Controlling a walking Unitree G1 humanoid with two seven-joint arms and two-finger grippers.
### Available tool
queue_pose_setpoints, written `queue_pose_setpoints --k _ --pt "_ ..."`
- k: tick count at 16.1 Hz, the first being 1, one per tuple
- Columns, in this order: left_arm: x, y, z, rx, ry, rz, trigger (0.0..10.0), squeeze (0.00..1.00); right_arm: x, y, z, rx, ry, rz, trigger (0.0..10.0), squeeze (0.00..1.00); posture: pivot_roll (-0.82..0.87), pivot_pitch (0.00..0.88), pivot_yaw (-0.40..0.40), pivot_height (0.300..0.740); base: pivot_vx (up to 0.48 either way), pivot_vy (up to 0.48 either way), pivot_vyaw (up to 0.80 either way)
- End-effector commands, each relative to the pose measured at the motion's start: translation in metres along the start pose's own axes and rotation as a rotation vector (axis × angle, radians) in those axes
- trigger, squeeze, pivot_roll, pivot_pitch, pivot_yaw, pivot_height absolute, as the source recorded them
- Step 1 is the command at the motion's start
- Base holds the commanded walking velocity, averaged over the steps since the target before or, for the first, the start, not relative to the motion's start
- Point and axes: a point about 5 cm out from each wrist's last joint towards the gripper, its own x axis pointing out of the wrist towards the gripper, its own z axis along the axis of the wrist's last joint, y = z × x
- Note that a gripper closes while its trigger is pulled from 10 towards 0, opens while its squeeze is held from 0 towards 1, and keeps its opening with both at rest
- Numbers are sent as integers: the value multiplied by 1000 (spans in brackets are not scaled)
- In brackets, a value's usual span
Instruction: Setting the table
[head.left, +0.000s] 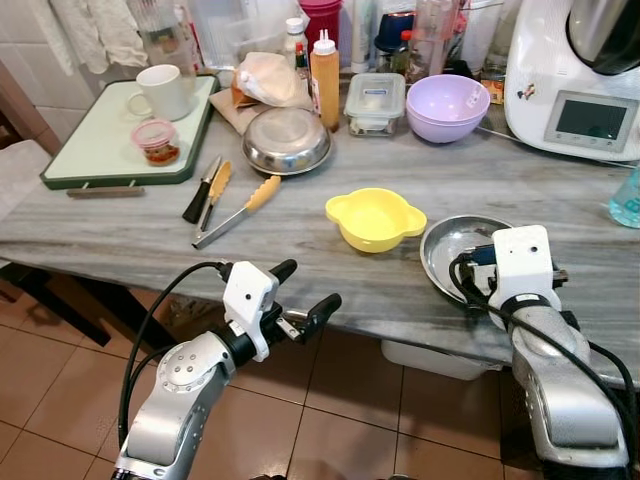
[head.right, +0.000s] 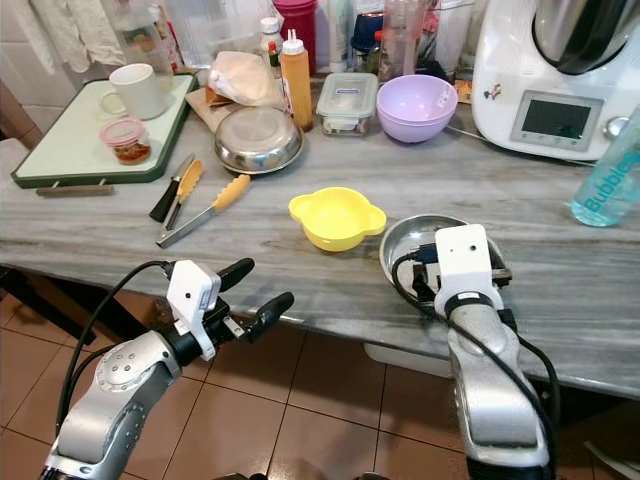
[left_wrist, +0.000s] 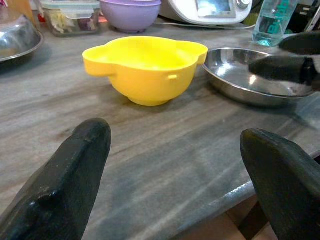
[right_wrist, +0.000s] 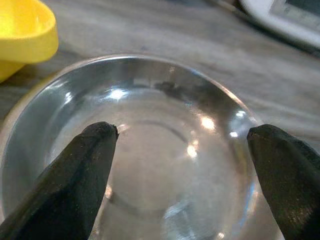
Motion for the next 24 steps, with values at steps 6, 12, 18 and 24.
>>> queue_pose_setpoints --k 6,12,18,24 --pt "-6 2 -2 10 7 18 10000 0 16 8 -3 83 99 139 10000 1000 -78 124 52 740 0 0 0" --pt "-11 3 -3 14 12 33 10000 0 24 18 -5 145 144 222 10000 1000 -50 119 45 740 0 0 0" --pt "-12 4 -1 22 13 38 10000 0 33 24 1 157 114 240 10000 1000 -44 120 54 740 0 0 0" --pt "-11 3 -1 21 19 37 10000 0 43 34 10 176 65 255 10000 1000 -42 124 60 740 0 0 0"
